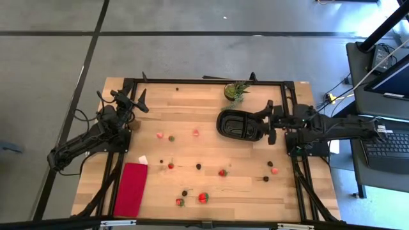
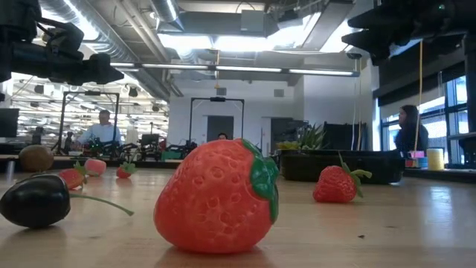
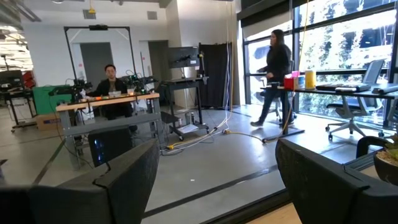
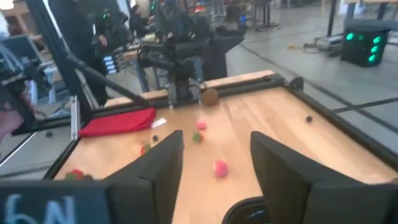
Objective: Pick and placing Produce into tupperware
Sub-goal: Put the blackberry into the of the black bin
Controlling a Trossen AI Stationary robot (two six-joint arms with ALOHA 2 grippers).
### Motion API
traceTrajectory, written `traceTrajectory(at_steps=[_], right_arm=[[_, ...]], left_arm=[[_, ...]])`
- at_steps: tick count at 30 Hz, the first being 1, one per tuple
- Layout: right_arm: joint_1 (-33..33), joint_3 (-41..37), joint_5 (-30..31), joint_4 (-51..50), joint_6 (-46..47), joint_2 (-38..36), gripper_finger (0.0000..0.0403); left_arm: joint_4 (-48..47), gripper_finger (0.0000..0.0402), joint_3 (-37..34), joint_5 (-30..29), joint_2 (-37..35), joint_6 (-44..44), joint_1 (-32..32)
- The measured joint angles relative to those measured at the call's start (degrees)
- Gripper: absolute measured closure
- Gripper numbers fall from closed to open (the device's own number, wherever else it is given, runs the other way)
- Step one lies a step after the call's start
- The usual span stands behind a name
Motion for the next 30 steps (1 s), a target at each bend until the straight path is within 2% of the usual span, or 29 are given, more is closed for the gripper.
traceTrajectory(at_steps=[5, 8, 11, 17, 22, 30], right_arm=[[0.00, 0.00, 0.06, 0.01, 1.70, 0.62, 0.0120], [0.00, 0.00, 0.05, 0.08, 2.09, 0.60, 0.0087], [0.00, 0.00, 0.14, 0.11, 3.12, 0.59, 0.0070], [-0.02, 0.27, 2.64, -3.38, 9.28, 2.07, 0.0066], [0.00, 7.15, 3.73, -16.84, 15.72, 8.55, 0.0066], [0.06, 25.51, 3.71, -56.50, 34.06, 25.12, 0.0066]], left_arm=[[0.02, 0.0086, 0.00, 0.00, 0.00, -0.02, 0.00], [0.04, 0.0086, 0.00, 0.00, 0.00, -0.01, 0.00], [0.02, 0.0086, 0.00, 0.00, -0.02, -0.02, 0.00], [0.02, 0.0086, 0.00, 0.00, -0.01, -0.17, 0.00], [0.02, 0.0086, 0.01, 0.00, -0.02, -0.17, 0.00], [0.02, 0.0086, -0.02, 0.00, 0.00, -0.15, 0.00]])
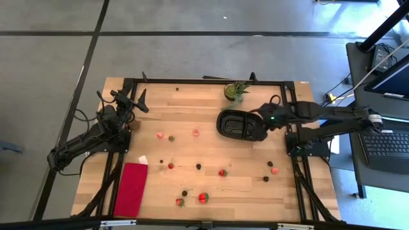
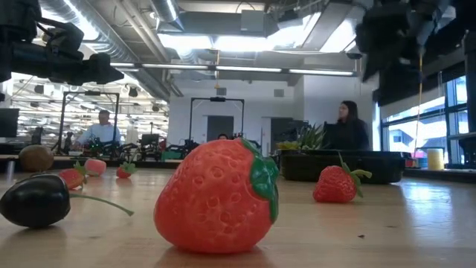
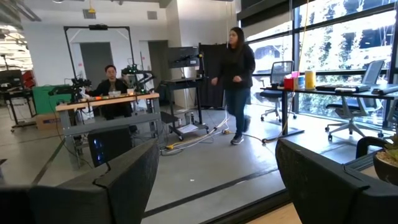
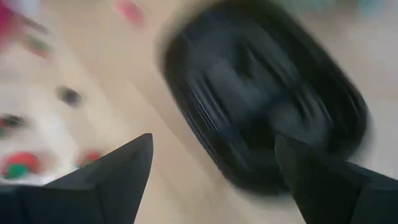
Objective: Pick and placing Produce into tupperware
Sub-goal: Put the blackberry into the of the black bin
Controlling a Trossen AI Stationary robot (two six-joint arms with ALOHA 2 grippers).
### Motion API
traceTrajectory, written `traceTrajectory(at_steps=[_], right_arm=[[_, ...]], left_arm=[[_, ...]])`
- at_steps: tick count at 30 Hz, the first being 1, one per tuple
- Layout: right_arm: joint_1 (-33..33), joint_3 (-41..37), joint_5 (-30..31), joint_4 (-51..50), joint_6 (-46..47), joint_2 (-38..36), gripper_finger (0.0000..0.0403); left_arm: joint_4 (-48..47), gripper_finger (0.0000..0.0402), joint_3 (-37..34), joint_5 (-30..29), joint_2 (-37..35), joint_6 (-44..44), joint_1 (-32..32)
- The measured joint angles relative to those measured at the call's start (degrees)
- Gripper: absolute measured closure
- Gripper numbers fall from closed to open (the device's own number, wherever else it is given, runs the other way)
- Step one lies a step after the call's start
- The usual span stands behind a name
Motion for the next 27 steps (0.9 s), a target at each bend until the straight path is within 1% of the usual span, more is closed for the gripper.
traceTrajectory(at_steps=[1, 3, 6, 8, 15, 20, 25, 27], right_arm=[[0.11, 1.26, -1.17, -3.90, 1.24, 1.88, 0.0066], [0.88, 2.52, -4.81, -8.53, 2.78, 4.97, 0.0066], [2.89, 2.05, -10.57, -9.32, 4.65, 8.70, 0.0066], [4.88, 1.40, -12.82, -9.02, 5.83, 11.02, 0.0066], [12.28, 0.92, -13.00, -9.10, 7.75, 18.11, 0.0066], [16.93, 0.90, -10.54, -9.10, 10.69, 22.74, 0.0066], [20.94, 0.87, -10.66, -9.15, 13.85, 27.38, 0.0066], [22.38, 0.85, -11.63, -9.15, 15.75, 28.74, 0.0066]], left_arm=[[0.00, 0.0086, 0.00, 0.01, -0.01, 0.00, 0.00], [0.00, 0.0086, 0.00, 0.00, -0.01, 0.00, 0.00], [0.00, 0.0086, 0.01, 0.01, -0.01, 0.00, 0.00], [0.00, 0.0086, 0.02, 0.02, -0.02, 0.02, 0.00], [0.00, 0.0086, 0.00, 0.02, -0.02, 0.02, 0.00], [0.00, 0.0086, 0.02, 0.02, -0.01, 0.03, 0.00], [0.00, 0.0086, 0.02, 0.02, -0.02, 0.03, 0.00], [0.00, 0.0086, 0.00, 0.02, -0.02, -0.11, 0.00]])
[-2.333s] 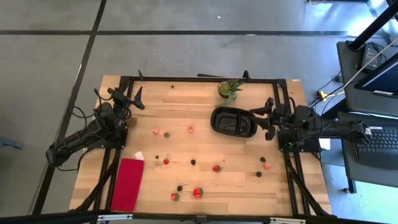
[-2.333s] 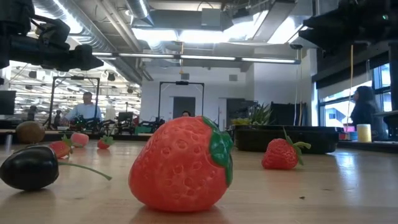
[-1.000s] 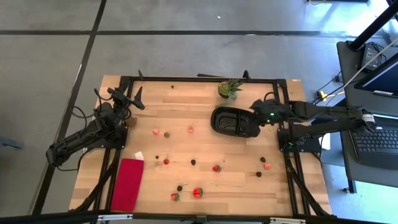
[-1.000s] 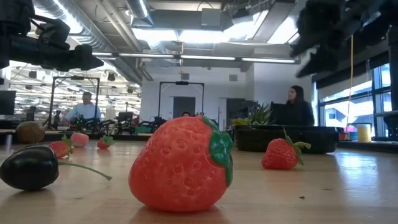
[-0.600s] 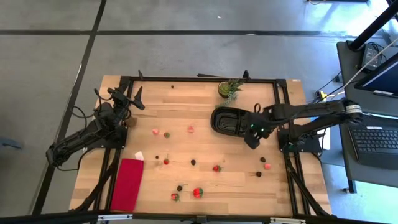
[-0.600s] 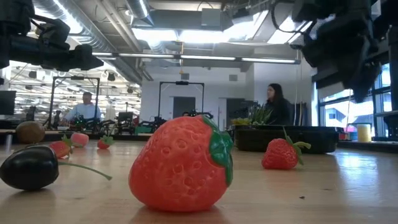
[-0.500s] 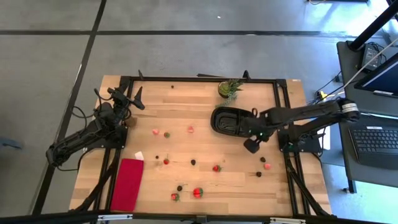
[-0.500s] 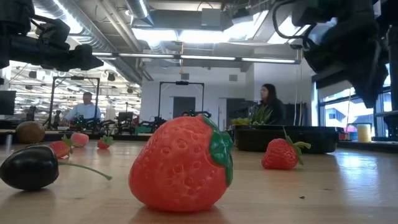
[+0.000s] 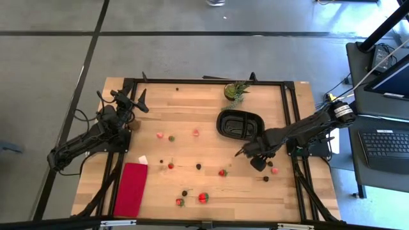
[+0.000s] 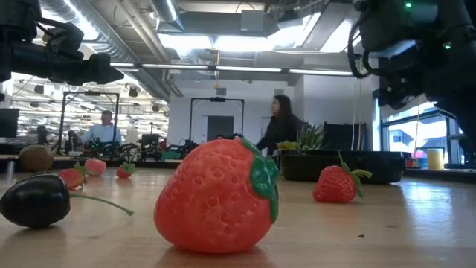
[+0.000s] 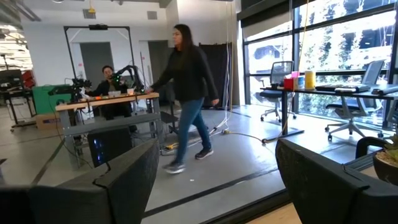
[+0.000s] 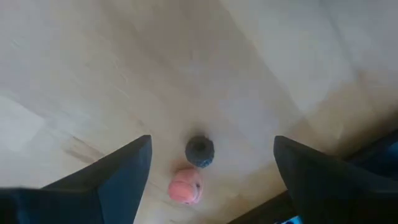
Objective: Pick and placing Produce into tupperware
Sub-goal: Put the blackberry into the of the black bin
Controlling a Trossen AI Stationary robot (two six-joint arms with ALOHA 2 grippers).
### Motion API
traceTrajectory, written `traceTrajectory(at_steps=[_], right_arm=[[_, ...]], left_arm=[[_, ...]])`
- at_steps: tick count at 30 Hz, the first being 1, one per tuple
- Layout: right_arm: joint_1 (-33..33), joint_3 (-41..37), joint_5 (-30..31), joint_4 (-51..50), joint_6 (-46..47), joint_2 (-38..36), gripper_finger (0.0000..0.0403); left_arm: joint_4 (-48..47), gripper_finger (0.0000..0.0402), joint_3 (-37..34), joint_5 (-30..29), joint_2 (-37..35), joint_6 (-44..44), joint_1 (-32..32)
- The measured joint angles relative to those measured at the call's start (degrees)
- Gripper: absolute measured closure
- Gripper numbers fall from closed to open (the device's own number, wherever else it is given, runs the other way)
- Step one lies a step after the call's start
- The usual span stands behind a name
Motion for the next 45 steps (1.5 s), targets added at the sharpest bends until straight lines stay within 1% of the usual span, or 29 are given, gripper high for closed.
traceTrajectory(at_steps=[3, 9, 12, 16, 22, 26, 37, 45], right_arm=[[2.14, 0.01, -2.36, 0.00, 3.33, 1.68, 0.0066], [4.81, -0.03, -4.15, 0.45, 6.46, 4.81, 0.0066], [5.08, -1.23, -4.96, 4.17, 6.43, 5.89, 0.0066], [5.05, -4.93, -6.43, 10.49, 6.32, 6.53, 0.0066], [4.97, -7.12, -7.73, 12.44, 7.49, 6.21, 0.0074], [4.94, -7.16, -7.75, 13.07, 6.12, 6.27, 0.0101], [4.99, -7.28, -8.08, 13.22, 5.52, 6.38, 0.0203], [5.01, -7.34, -8.06, 12.87, 5.52, 6.42, 0.0257]], left_arm=[[0.00, 0.0086, 0.02, -0.01, 0.00, -0.08, 0.00], [0.00, 0.0086, 0.01, -0.01, 0.01, -0.13, 0.00], [0.00, 0.0086, 0.02, 0.00, 0.02, -0.15, 0.00], [0.00, 0.0086, 0.02, 0.00, 0.01, -0.18, 0.00], [-0.01, 0.0086, 0.02, -0.01, 0.00, -0.23, 0.00], [-0.02, 0.0086, 0.00, 0.00, 0.02, -0.27, 0.00], [-0.02, 0.0086, 0.02, 0.00, 0.02, -0.31, -0.02], [-0.02, 0.0086, 0.01, 0.00, 0.02, -0.30, -0.01]])
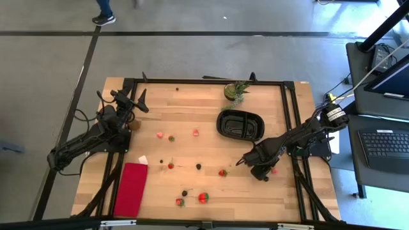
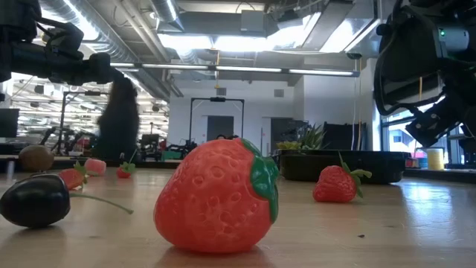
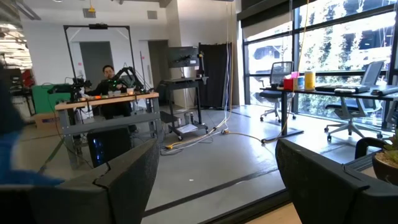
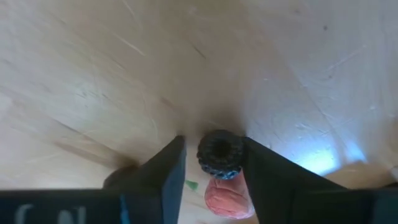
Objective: Pick and placing Produce into tupperware
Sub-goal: Put the blackberry into the of the black bin
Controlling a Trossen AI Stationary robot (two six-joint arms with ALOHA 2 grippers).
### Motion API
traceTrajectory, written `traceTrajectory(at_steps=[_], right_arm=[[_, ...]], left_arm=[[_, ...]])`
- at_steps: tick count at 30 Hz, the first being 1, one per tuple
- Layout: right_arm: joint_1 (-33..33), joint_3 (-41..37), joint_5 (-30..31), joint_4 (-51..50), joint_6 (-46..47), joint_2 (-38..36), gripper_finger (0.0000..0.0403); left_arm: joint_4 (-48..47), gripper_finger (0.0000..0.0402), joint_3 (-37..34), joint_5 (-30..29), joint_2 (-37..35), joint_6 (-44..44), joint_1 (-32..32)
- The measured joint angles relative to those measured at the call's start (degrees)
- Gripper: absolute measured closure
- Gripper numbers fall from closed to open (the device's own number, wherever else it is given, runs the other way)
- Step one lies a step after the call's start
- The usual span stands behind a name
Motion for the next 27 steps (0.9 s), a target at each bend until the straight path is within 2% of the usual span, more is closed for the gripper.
traceTrajectory(at_steps=[8, 15, 21, 27], right_arm=[[0.00, -0.02, 0.18, -0.17, 0.00, 0.00, 0.0296], [0.00, 0.52, 0.87, -0.25, -0.46, 0.07, 0.0294], [-1.77, 5.67, 7.27, -0.01, -5.51, 0.29, 0.0301], [-5.41, 13.51, 12.33, 0.06, -16.37, 0.22, 0.0293]], left_arm=[[0.00, 0.0086, 0.00, 0.00, -0.01, 0.02, -0.01], [0.00, 0.0086, 0.01, 0.00, 0.01, 0.02, -0.02], [0.00, 0.0086, 0.00, -0.02, -0.02, 0.02, -0.02], [0.00, 0.0086, 0.00, -0.02, 0.00, 0.02, -0.02]])
